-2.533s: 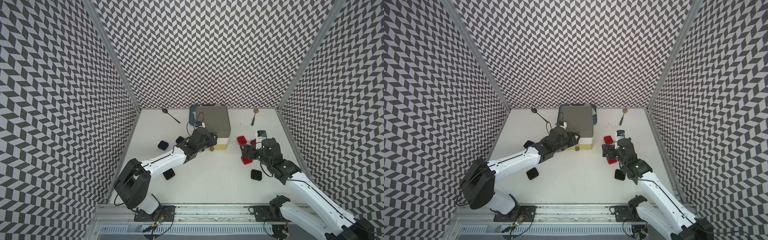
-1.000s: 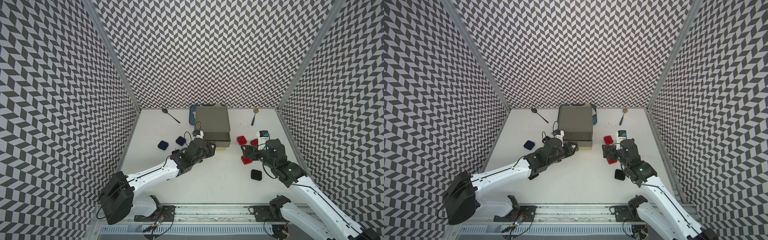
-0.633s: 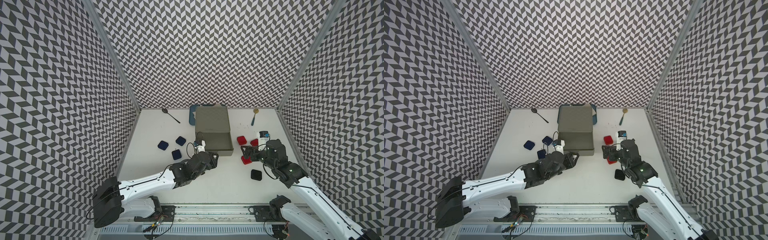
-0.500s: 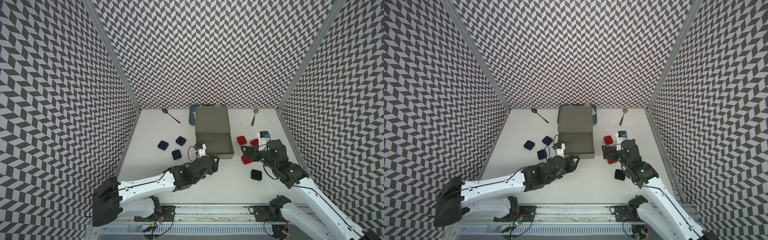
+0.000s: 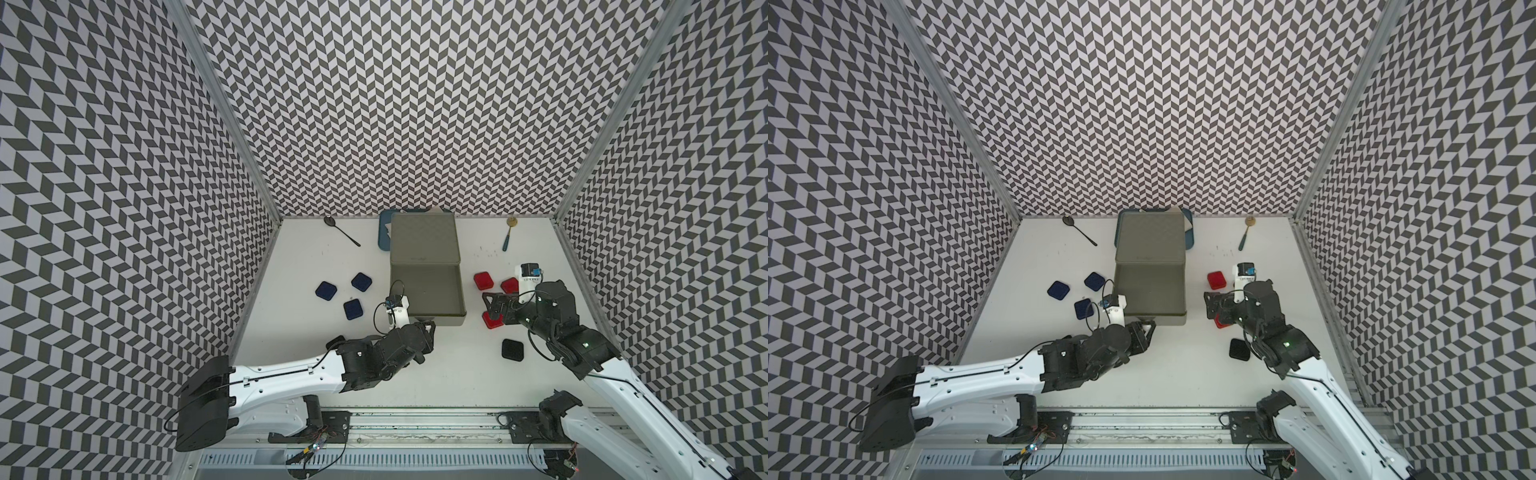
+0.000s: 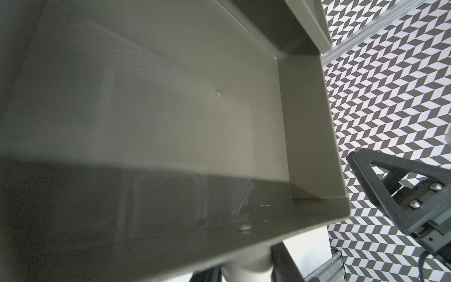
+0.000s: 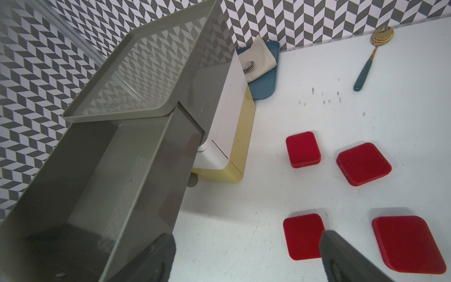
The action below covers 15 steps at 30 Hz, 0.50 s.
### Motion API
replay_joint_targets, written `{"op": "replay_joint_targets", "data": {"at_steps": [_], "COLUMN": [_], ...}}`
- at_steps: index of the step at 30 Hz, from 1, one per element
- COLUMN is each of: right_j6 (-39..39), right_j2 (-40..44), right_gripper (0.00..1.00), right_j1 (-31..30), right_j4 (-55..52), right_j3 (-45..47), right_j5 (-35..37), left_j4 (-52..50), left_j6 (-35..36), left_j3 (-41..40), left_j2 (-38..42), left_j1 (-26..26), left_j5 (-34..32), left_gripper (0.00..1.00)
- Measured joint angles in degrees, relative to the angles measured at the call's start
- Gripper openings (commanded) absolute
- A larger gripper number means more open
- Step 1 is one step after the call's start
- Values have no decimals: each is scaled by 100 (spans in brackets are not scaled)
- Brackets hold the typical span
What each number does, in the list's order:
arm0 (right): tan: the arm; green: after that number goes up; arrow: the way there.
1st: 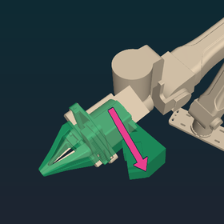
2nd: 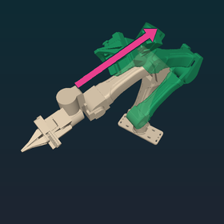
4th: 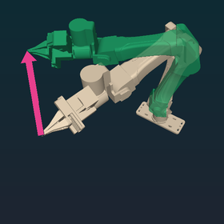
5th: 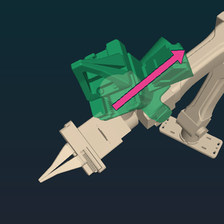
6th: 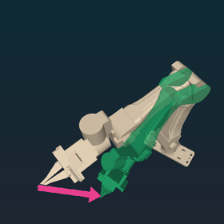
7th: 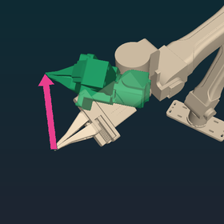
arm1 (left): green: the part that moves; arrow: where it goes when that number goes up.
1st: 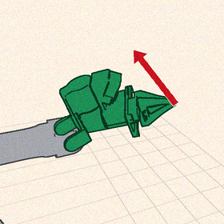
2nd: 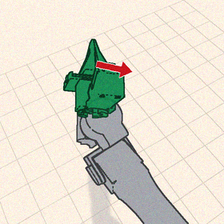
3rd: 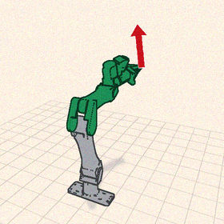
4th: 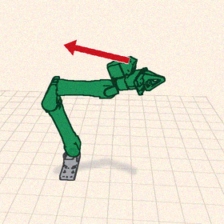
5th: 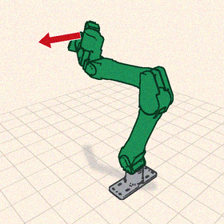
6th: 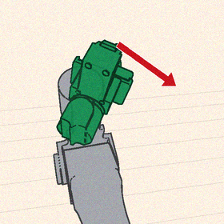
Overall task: Place the brooch boxes into the drawer by color
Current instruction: Open the drawer in the storage box.
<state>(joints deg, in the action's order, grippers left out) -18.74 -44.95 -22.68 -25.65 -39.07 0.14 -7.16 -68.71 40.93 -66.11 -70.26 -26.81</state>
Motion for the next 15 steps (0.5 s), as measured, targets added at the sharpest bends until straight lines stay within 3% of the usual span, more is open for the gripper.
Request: {"op": "replay_joint_targets", "data": {"at_steps": [2, 15], "right_j6": [-44, -295], "right_j2": [-68, -1631], "right_gripper": [97, 99], "right_j1": [0, 450], "right_j4": [-17, -608], "right_j3": [0, -326], "right_j5": [46, 13], "left_j4": [-4, 87], "left_j6": [4, 225], "left_j3": [-7, -162], "left_j2": [22, 232], "left_j1": [0, -22], "left_j5": [-37, -70], "left_gripper": [38, 72]}}
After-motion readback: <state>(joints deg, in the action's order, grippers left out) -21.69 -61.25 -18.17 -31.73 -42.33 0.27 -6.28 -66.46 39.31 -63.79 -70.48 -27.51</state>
